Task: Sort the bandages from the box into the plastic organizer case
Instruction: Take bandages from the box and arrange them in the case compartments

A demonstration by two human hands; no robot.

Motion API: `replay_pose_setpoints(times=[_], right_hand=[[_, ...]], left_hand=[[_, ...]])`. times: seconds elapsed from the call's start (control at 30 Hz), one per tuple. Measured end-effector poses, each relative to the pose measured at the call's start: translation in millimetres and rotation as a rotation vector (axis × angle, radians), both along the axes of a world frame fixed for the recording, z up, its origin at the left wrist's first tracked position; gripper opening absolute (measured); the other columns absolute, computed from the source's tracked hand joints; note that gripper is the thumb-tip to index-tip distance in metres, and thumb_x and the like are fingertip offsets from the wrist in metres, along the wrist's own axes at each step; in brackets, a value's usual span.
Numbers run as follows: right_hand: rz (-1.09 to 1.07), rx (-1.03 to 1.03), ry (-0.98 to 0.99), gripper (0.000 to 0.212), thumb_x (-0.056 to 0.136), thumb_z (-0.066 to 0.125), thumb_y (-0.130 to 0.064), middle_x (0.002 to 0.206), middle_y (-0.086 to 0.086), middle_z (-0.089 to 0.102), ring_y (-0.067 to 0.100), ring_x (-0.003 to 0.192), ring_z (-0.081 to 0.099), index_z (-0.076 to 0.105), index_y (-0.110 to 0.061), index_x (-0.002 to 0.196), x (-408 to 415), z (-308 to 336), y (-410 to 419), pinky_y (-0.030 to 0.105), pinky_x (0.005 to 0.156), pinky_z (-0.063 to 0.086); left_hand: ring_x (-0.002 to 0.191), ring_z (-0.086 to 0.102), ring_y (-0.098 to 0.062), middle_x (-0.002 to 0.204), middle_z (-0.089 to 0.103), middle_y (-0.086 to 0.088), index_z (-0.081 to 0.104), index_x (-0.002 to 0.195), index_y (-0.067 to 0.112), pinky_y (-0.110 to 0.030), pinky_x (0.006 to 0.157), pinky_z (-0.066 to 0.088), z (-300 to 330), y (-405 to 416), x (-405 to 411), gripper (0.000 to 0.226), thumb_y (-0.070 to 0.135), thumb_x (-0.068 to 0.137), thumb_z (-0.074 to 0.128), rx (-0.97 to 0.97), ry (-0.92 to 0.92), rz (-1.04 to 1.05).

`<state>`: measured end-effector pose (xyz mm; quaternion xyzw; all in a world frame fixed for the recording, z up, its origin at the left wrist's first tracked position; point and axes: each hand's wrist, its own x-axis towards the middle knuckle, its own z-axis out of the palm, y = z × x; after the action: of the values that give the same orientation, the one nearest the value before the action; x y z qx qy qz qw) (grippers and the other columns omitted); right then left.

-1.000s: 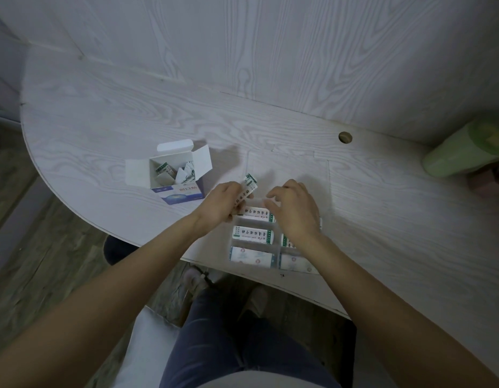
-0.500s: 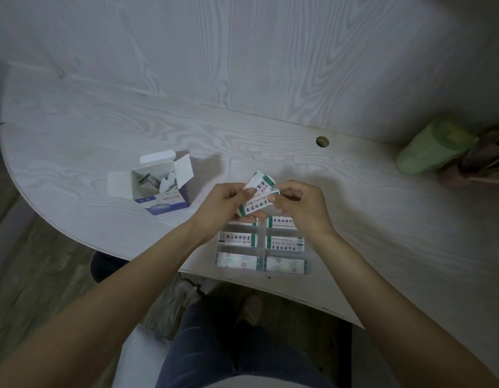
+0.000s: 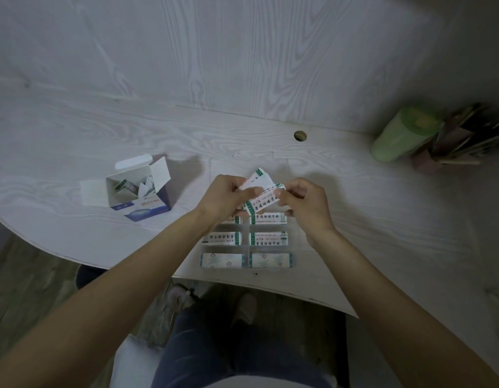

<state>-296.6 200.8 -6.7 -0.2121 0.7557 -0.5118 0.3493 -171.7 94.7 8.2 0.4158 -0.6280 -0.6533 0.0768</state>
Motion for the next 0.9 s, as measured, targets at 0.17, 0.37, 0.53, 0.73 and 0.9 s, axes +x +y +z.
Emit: replay_pose_setpoints(times=[0.17, 0.37, 0.53, 0.73, 0.9], right_hand=[[-0.105, -0.014, -0.051, 0.009, 0.086, 0.066, -0.003, 0.079, 0.004, 0.066, 0.004, 0.055, 0.06, 0.058, -0.005, 0.091, -7, -12, 5, 0.015, 0.054, 0.05], [-0.031, 0.122, 0.037, 0.009, 0.09, 0.059, -0.003, 0.078, 0.005, 0.065, 0.011, 0.063, 0.058, 0.061, -0.009, 0.084, -9, -39, 9, 0.027, 0.067, 0.053], [0.109, 0.283, 0.152, 0.005, 0.091, 0.06, -0.012, 0.086, 0.007, 0.065, 0.016, 0.072, 0.059, 0.058, -0.011, 0.086, -10, -52, 9, 0.025, 0.064, 0.043], [0.256, 0.333, 0.322, 0.008, 0.09, 0.061, -0.013, 0.093, 0.002, 0.061, 0.014, 0.082, 0.058, 0.066, -0.012, 0.096, -11, -49, 12, 0.023, 0.07, 0.043], [0.361, 0.453, 0.546, 0.008, 0.091, 0.06, -0.022, 0.099, 0.0, 0.053, 0.018, 0.088, 0.057, 0.066, -0.019, 0.096, -11, -49, 11, 0.028, 0.069, 0.044]], left_hand=[[0.058, 0.067, -0.013, 0.077, 0.07, -0.009, 0.064, 0.096, 0.001, -0.026, 0.055, 0.058, -13, -5, 1, 0.013, 0.012, 0.094, 0.057, -0.004, -0.03, 0.079], [0.061, 0.065, -0.022, 0.08, 0.071, -0.003, 0.057, 0.114, 0.005, -0.026, 0.057, 0.054, -26, -12, 0, 0.022, 0.017, 0.096, 0.053, -0.119, -0.157, 0.078], [0.053, 0.062, -0.015, 0.084, 0.071, -0.005, 0.056, 0.116, 0.004, -0.017, 0.047, 0.048, -24, -12, -5, 0.024, 0.019, 0.098, 0.05, -0.077, -0.136, 0.084], [0.04, 0.051, -0.009, 0.074, 0.068, -0.006, 0.062, 0.101, 0.001, -0.019, 0.045, 0.044, -29, -13, -1, 0.025, 0.02, 0.1, 0.044, -0.06, -0.123, 0.077], [0.05, 0.045, -0.014, 0.07, 0.062, -0.003, 0.063, 0.1, 0.004, -0.022, 0.051, 0.039, -28, -13, 0, 0.033, 0.024, 0.102, 0.037, -0.06, -0.105, 0.024]])
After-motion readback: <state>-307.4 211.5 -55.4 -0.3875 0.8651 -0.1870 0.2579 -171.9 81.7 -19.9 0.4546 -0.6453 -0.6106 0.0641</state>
